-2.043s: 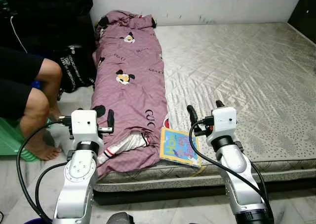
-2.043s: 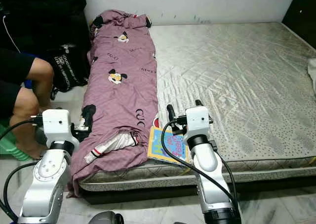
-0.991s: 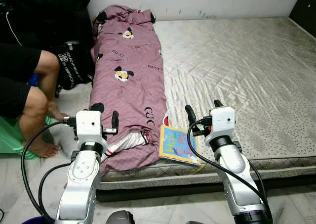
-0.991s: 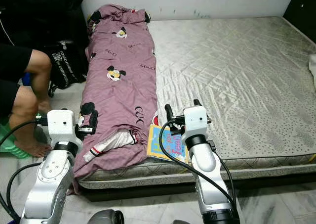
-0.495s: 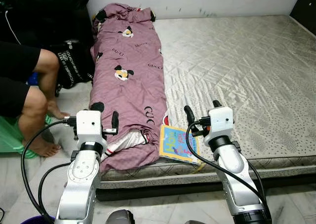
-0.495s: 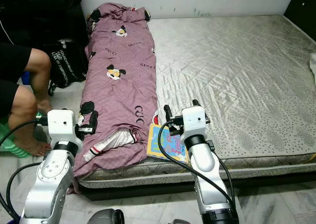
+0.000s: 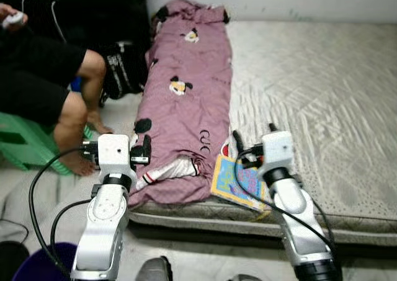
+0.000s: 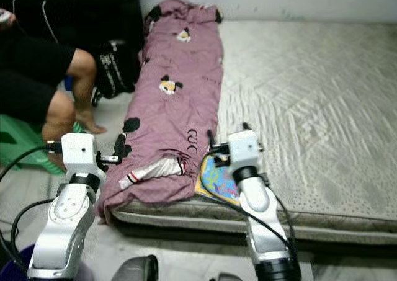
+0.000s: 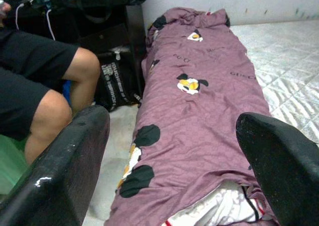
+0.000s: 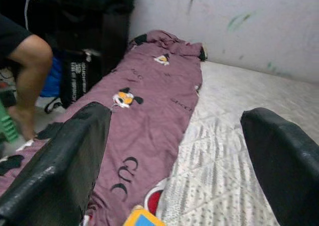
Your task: Clean up the room
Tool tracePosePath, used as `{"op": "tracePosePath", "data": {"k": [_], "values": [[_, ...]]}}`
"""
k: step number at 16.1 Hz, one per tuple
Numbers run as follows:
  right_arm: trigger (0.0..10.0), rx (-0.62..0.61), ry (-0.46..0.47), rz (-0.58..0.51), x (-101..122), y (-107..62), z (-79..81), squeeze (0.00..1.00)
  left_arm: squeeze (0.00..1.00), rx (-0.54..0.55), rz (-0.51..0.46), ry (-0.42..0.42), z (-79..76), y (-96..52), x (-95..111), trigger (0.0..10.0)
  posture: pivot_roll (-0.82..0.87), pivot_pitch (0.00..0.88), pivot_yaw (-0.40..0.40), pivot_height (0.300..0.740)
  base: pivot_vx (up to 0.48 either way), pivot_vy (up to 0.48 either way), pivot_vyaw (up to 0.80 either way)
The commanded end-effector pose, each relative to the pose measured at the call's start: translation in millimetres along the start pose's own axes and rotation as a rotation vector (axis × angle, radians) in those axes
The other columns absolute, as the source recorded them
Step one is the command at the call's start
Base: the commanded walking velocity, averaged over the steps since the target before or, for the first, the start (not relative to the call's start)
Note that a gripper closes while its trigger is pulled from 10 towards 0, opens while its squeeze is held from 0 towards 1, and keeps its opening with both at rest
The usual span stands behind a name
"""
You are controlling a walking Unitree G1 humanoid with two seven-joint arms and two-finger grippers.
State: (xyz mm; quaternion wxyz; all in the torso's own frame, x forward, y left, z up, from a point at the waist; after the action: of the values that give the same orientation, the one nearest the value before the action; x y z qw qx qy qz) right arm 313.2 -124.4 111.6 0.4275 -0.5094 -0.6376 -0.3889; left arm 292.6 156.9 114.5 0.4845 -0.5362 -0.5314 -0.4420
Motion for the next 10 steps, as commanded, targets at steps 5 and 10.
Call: {"op": "tracePosePath", "data": {"k": [5,10], "values": [[10.0,0.007,0.013,-0.012,3.0,4.0,4.2,0.00,0.00,-0.010,0.000,0.005,0.1,2.5,0.5,10.0,-0.04,0.050,0.017,0.740,0.000,0.000,0.00],[10.0,0.007,0.016,-0.012,2.6,6.5,4.5,0.00,0.00,-0.017,-0.004,0.001,-0.9,4.4,1.1,10.0,-0.04,0.039,0.015,0.740,0.000,-0.272,-0.18]]}}
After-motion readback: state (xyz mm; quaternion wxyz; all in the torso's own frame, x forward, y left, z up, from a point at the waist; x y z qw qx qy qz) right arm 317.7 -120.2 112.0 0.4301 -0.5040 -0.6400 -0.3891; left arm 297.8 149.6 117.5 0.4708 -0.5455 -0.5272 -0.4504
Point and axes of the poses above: a point about 5 cm out from each wrist's last joint towards the gripper, its own y axis pointing out of the wrist towards the gripper, its own x axis along the axis of the wrist's last joint, z = x × y, the point moved 4 cm from there along y, pointing out of the wrist towards the gripper, and after that the axes turned 12 degrees about -y, right-handed, at the moved point
